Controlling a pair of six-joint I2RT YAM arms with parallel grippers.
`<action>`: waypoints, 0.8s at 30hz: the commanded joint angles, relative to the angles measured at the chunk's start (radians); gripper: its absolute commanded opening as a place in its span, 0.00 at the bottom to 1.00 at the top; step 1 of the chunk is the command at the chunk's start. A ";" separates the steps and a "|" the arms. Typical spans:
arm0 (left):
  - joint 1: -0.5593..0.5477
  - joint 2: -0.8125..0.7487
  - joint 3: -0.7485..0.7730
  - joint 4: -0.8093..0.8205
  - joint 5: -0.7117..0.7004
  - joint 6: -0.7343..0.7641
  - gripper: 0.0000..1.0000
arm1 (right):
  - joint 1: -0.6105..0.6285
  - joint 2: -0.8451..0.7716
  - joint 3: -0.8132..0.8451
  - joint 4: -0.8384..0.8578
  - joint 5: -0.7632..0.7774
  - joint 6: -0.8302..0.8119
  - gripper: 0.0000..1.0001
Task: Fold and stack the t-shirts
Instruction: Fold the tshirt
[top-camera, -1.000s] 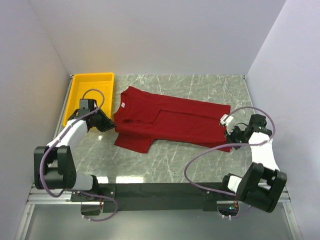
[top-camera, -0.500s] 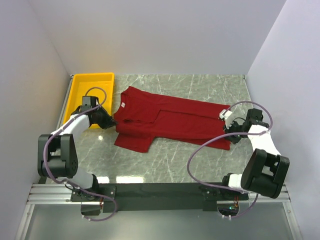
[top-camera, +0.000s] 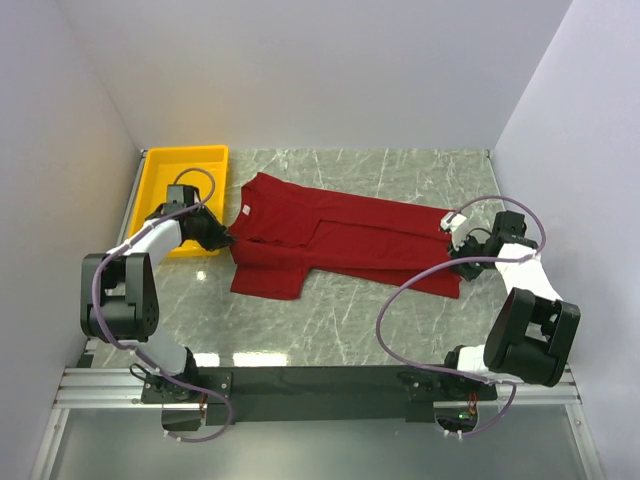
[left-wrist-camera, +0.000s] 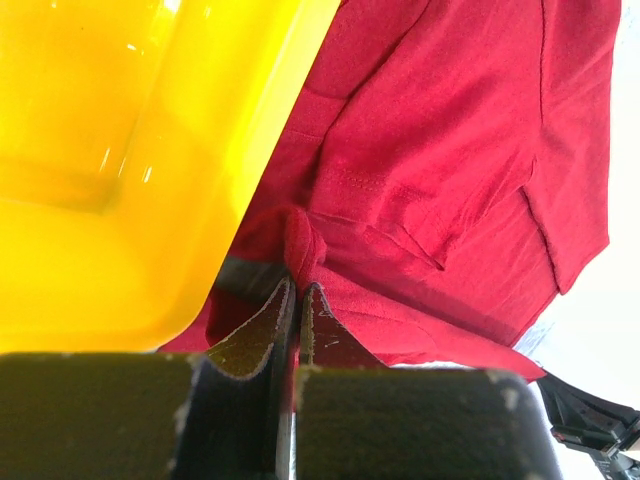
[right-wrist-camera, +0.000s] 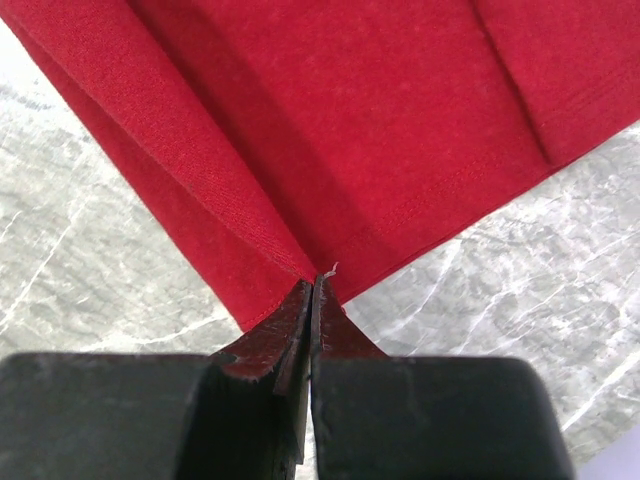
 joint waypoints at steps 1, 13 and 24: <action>0.002 0.017 0.053 0.028 -0.006 0.029 0.01 | 0.009 0.012 0.042 0.032 0.008 0.014 0.03; -0.013 0.064 0.112 0.022 -0.010 0.030 0.01 | 0.009 0.041 0.060 0.062 0.016 0.041 0.03; -0.013 0.089 0.128 0.019 -0.013 0.035 0.01 | 0.012 0.078 0.083 0.072 0.016 0.052 0.04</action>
